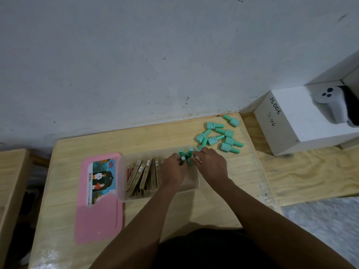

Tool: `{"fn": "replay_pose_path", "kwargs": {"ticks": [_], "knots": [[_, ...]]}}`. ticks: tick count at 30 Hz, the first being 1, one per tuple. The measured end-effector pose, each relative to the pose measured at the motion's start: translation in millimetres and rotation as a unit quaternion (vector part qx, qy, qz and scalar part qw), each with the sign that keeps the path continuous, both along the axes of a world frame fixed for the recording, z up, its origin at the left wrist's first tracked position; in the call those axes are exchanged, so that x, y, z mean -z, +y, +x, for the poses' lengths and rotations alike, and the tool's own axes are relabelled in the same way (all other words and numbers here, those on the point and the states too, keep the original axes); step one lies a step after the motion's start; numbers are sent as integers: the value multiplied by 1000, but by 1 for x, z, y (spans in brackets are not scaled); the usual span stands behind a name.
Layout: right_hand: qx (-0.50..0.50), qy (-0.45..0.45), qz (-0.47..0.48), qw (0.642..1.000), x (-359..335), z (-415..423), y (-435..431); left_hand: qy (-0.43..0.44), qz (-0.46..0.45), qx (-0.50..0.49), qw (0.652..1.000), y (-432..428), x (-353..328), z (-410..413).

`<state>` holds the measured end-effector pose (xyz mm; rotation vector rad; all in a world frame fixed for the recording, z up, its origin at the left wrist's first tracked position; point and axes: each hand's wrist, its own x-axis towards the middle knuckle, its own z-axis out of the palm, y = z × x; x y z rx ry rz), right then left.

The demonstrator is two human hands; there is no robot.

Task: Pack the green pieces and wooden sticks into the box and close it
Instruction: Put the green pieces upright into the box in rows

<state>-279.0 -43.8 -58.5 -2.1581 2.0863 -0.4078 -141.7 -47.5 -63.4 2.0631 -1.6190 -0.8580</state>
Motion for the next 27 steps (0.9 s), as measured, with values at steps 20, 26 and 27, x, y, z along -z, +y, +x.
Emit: {"fn": "replay_pose_path", "kwargs": {"ticks": [20,26,27], "knots": [[218,-118,128,960,2,-119,19,-80,-79,53,992,-4,-33,-7],[199,-111,230,946,23,-152,4,-116,-152,126,973,-40,-57,-52],[198,-116,228,946,24,-153,0,-134,-149,145,969,-50,-55,-60]]}}
